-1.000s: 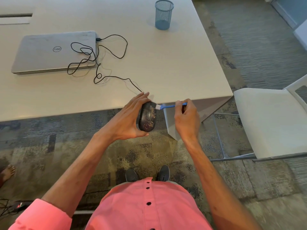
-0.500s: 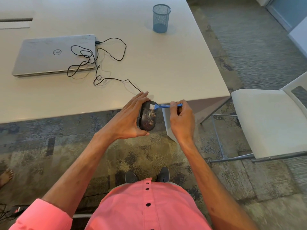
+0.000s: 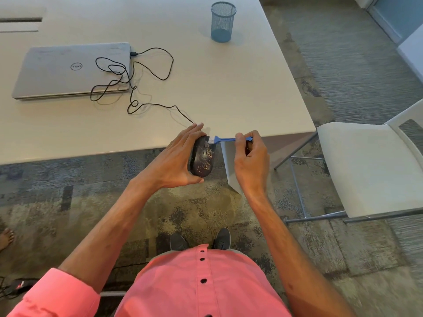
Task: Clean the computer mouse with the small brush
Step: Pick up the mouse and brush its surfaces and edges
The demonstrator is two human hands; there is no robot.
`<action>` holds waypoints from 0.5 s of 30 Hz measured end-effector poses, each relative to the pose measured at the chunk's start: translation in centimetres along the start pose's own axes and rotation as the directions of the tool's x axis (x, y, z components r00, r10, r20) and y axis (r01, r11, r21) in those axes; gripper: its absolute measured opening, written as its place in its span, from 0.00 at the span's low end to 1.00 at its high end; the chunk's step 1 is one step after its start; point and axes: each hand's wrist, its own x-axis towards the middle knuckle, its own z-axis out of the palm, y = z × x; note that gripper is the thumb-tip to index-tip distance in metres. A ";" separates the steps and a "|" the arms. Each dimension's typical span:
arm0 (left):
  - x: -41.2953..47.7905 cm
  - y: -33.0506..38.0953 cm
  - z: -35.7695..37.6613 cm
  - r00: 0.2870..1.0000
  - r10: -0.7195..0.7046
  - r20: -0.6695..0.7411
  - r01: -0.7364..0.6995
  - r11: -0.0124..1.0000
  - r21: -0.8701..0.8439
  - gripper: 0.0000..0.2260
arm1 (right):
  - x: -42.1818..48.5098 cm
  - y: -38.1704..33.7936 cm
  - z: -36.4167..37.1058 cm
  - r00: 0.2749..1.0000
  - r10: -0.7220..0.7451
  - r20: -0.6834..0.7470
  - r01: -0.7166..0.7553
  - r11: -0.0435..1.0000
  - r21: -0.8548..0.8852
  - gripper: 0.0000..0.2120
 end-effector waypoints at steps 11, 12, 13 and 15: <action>0.5 -0.1 0.1 0.999 -0.027 -0.018 0.027 1.000 0.015 0.59 | 0.5 0.7 -0.7 0.995 -0.075 0.062 0.088 0.966 -0.243 0.12; 0.5 -0.1 0.1 0.999 -0.027 -0.017 0.027 0.999 0.018 0.59 | 0.6 0.7 -0.9 0.997 -0.062 0.055 0.073 0.971 -0.230 0.12; 0.5 -0.1 0.1 0.999 -0.028 -0.015 0.028 0.999 0.019 0.59 | 0.8 0.7 -1.1 0.998 -0.046 0.043 0.054 0.977 -0.204 0.12; 0.6 -0.2 0.2 0.999 -0.029 -0.013 0.029 0.999 0.021 0.59 | 1.3 0.6 -1.4 1.000 -0.014 0.028 0.017 0.991 -0.130 0.13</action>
